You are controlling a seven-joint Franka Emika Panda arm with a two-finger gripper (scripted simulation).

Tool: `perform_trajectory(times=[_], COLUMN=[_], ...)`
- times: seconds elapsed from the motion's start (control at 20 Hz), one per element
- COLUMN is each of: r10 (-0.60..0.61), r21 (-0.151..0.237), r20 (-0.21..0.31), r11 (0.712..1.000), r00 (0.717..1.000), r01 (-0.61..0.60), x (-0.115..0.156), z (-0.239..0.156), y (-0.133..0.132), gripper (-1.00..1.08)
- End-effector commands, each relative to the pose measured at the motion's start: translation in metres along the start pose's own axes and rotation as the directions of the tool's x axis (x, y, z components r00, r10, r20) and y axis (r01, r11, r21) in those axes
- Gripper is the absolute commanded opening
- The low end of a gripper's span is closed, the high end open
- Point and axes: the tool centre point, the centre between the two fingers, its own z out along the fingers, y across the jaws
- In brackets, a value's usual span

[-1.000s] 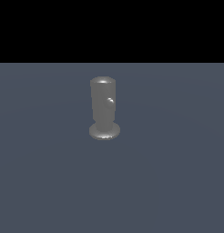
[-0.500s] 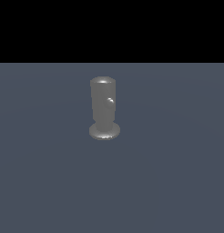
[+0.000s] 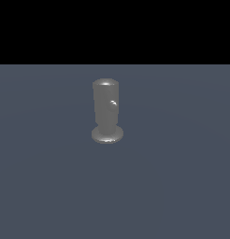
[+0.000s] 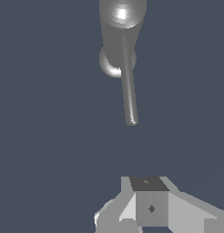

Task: Turn on the faucet by rotating a designated handle.

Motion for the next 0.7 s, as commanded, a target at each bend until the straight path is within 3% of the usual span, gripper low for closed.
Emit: perform_trajectory(times=[0.0, 0.65], r10=[-0.011, -0.062], r21=[0.000, 0.001], r20=[0.000, 0.000], r11=[1.000, 0.998], r00=[1.000, 0.998], r01=[0.011, 0.062], x=[0.005, 0.031], z=[0.022, 0.120], y=[-0.004, -0.023], gripper=[-1.00, -1.00])
